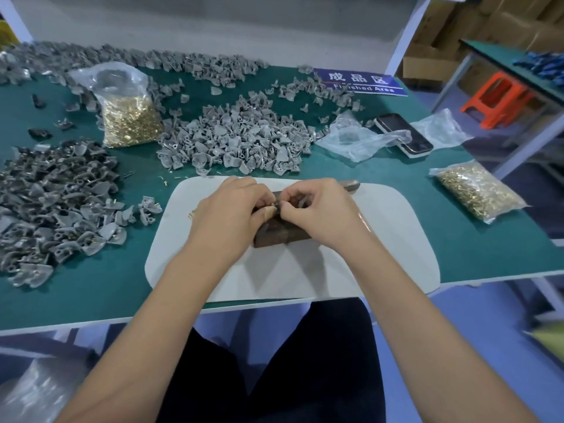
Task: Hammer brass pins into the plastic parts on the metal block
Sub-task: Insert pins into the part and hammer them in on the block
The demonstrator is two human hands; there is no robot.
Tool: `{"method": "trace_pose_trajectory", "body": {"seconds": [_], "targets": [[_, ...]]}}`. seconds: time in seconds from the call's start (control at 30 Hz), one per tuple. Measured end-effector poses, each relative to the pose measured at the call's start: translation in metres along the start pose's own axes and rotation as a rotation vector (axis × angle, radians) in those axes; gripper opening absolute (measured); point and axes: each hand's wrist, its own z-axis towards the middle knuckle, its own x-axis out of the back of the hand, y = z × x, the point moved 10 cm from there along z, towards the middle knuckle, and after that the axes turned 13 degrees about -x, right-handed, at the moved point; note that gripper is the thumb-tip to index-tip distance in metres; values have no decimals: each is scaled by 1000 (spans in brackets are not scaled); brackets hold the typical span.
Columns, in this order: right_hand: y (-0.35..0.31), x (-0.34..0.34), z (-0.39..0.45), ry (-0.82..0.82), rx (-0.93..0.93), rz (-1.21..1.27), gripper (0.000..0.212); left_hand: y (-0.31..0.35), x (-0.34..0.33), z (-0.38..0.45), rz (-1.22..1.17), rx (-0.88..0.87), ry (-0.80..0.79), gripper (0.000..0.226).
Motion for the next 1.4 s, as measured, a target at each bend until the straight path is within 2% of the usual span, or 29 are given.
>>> {"method": "trace_pose_trajectory", "body": {"seconds": [0.07, 0.13, 0.2, 0.23, 0.27, 0.3, 0.37, 0.43, 0.5, 0.6, 0.73, 0.87, 0.97, 1.13, 1.27, 1.4], "targets": [[-3, -2, -3, -24, 13, -45, 4, 0, 0, 3, 25, -3, -21, 8], [-1, 6, -4, -48, 38, 86, 8, -1, 1, 5, 42, 7, -23, 10], [21, 33, -7, 97, -20, 250, 7, -1, 0, 3, 29, 18, -17, 11], [39, 49, -11, 230, -73, 199, 9, -1, 1, 1, 22, 22, -7, 11], [57, 61, -17, 350, -155, 35, 17, -1, 1, -1, 21, 25, 6, 10], [74, 65, -22, 402, -255, -184, 28, -2, 2, -3, 23, 29, 17, 10], [99, 52, -26, 303, -381, -483, 42, -2, 3, -4, 25, 42, 31, 10], [107, 39, -23, 191, -390, -537, 35, -2, 3, -3, 13, 62, 37, 11], [105, 48, -18, 189, -380, -516, 31, -2, 3, -2, 4, 80, 36, 12], [89, 72, -18, 229, -287, -364, 25, 0, 1, -3, 11, 100, 26, 12], [65, 84, -30, 197, -133, -177, 18, 0, 2, -4, 25, 122, 39, 12], [58, 59, -36, -3, -169, 206, 32, 1, 3, -4, 33, 120, 42, 14], [48, 37, -40, -115, -142, 216, 36, 1, 4, -3, 54, 134, 44, 14], [29, 38, -47, 27, -31, 137, 40, 4, 6, -3, 90, 129, 48, 19], [32, 25, -47, -33, -69, -33, 40, 4, 7, -3, 94, 139, 51, 15], [29, 47, -49, 117, -24, 105, 38, 4, 7, -4, 85, 135, 71, 16]]}}
